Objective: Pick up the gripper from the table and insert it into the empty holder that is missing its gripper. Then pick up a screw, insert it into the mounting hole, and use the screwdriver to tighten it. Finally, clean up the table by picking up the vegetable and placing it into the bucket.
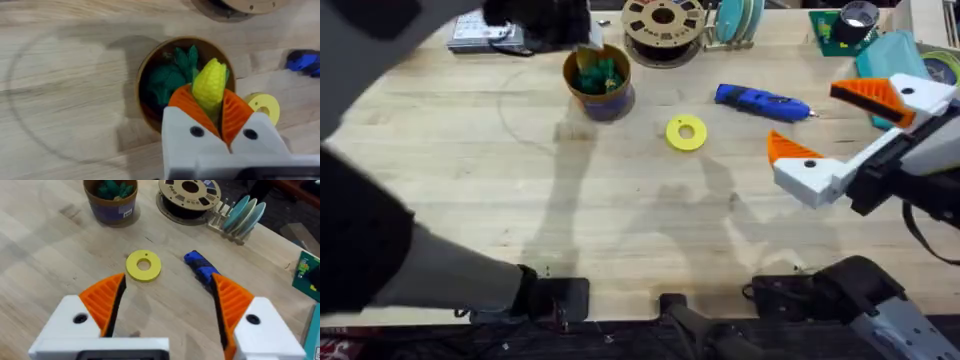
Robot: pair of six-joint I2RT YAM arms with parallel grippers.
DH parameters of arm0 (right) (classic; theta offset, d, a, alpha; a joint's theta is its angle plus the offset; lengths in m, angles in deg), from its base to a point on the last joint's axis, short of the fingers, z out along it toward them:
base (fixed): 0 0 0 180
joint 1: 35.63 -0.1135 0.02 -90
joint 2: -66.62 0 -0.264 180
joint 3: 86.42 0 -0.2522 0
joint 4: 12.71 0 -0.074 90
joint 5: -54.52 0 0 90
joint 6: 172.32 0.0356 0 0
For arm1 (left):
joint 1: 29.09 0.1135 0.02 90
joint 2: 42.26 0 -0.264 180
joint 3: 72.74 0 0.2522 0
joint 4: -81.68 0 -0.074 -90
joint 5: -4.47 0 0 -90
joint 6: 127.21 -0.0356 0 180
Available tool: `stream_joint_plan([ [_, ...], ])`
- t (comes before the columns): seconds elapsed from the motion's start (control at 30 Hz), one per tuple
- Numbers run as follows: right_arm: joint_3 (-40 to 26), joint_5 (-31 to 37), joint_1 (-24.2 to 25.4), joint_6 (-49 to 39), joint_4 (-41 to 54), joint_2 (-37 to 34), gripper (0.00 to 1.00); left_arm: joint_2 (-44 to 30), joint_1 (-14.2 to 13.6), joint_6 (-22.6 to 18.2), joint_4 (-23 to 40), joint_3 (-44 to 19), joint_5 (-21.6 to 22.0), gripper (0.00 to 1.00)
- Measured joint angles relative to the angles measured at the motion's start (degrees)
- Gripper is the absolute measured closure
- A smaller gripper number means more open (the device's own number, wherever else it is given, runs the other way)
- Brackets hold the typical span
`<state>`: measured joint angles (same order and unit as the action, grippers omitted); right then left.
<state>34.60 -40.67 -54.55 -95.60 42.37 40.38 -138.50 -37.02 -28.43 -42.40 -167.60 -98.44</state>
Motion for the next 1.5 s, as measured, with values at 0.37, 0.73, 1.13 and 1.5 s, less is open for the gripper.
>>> stream_joint_plan([
  [0.37,0.0,0.0,0.0,0.0,0.0,0.0,0.006,-2.7,-0.8,-0.4,0.5,0.0,-0.3,0.799],
  [0.73,0.0,0.0,0.0,0.0,0.0,0.0,0.005,0.3,-0.8,-0.4,2.8,0.0,-0.5,0.015],
  [1.13,0.0,0.0,0.0,0.0,0.0,0.0,0.006,18.1,-0.8,-2.3,21.9,-0.4,0.9,0.015],
  [1.5,0.0,0.0,0.0,0.0,0.1,0.0,0.005,21.4,-0.8,-3.1,35.0,-0.4,2.8,0.015],
])
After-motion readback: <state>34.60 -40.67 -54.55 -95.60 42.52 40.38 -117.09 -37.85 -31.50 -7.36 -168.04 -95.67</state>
